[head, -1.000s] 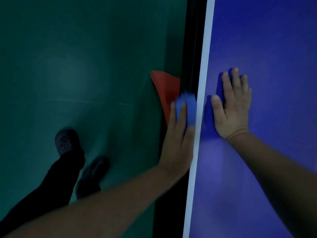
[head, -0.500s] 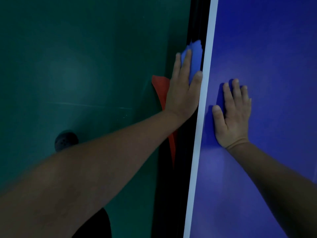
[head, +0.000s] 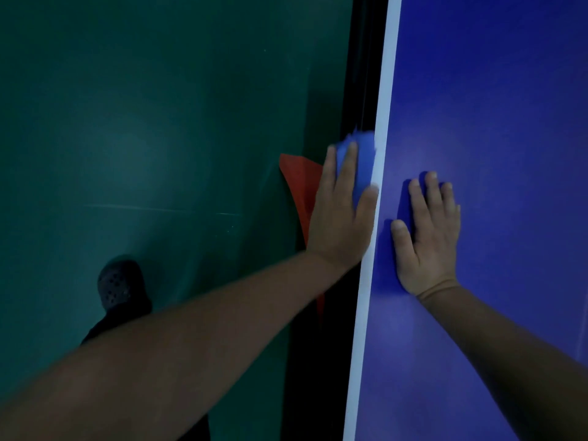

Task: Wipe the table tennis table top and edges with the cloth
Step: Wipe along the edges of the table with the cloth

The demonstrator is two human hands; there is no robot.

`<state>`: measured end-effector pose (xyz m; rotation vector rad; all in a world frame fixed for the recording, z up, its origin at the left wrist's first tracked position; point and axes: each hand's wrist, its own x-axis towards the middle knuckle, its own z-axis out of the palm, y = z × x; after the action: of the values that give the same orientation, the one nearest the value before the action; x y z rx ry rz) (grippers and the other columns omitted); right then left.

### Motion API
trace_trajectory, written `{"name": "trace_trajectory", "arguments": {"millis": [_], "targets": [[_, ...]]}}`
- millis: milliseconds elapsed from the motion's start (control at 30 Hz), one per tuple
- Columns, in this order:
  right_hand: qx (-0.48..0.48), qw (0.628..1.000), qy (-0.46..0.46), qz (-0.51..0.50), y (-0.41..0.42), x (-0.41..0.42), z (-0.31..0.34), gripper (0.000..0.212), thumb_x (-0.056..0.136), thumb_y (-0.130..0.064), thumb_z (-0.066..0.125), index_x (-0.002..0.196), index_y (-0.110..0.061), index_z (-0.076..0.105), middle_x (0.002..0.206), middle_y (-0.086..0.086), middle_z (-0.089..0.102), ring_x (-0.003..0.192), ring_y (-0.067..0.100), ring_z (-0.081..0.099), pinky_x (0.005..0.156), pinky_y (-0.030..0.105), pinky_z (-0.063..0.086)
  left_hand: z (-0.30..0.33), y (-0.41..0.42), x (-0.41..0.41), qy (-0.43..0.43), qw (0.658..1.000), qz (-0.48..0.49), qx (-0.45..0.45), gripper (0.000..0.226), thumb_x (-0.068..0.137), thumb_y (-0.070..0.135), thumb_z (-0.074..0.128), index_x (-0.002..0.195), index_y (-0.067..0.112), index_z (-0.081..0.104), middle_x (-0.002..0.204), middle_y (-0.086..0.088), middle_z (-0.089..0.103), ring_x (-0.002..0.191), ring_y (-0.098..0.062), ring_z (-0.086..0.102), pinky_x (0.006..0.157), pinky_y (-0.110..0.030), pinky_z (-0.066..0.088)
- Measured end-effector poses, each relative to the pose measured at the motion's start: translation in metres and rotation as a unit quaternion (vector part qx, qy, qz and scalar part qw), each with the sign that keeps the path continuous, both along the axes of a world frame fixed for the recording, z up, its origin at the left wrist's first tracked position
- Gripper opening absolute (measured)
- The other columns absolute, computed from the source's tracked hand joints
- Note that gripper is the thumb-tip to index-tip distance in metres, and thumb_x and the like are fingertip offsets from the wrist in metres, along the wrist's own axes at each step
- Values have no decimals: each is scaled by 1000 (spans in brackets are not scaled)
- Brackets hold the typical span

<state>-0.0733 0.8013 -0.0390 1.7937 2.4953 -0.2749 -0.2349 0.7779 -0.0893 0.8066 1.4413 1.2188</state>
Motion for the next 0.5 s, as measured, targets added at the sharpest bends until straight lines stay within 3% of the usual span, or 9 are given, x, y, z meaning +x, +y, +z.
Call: {"name": "trace_trajectory", "arguments": {"millis": [133,333,500], "targets": [[4,1000,-1,-6,0,0,0,69,101,-62,19,160,-26,20,169,-2,10,156,28,3,123,59,6,-1,49,-16,4,1000,16,11,64,105,37,38,161,19,14,169,-5,8,154,-8,3,109,0,-1],[0,1000,-9,-6,0,-3,2,68,101,-62,22,159,-26,23,168,-2,12,156,29,5,123,58,6,13,-60,18,-16,999,-24,-18,63,108,39,38,160,27,5,170,5,-4,152,1,-7,120,-14,0],[-6,1000,0,-4,1,-3,3,65,101,-54,31,157,-23,28,168,-2,13,156,30,6,122,59,6,12,-92,30,33,998,-45,-17,65,106,50,29,160,27,2,169,0,-6,156,-10,-2,126,-31,11]]}}
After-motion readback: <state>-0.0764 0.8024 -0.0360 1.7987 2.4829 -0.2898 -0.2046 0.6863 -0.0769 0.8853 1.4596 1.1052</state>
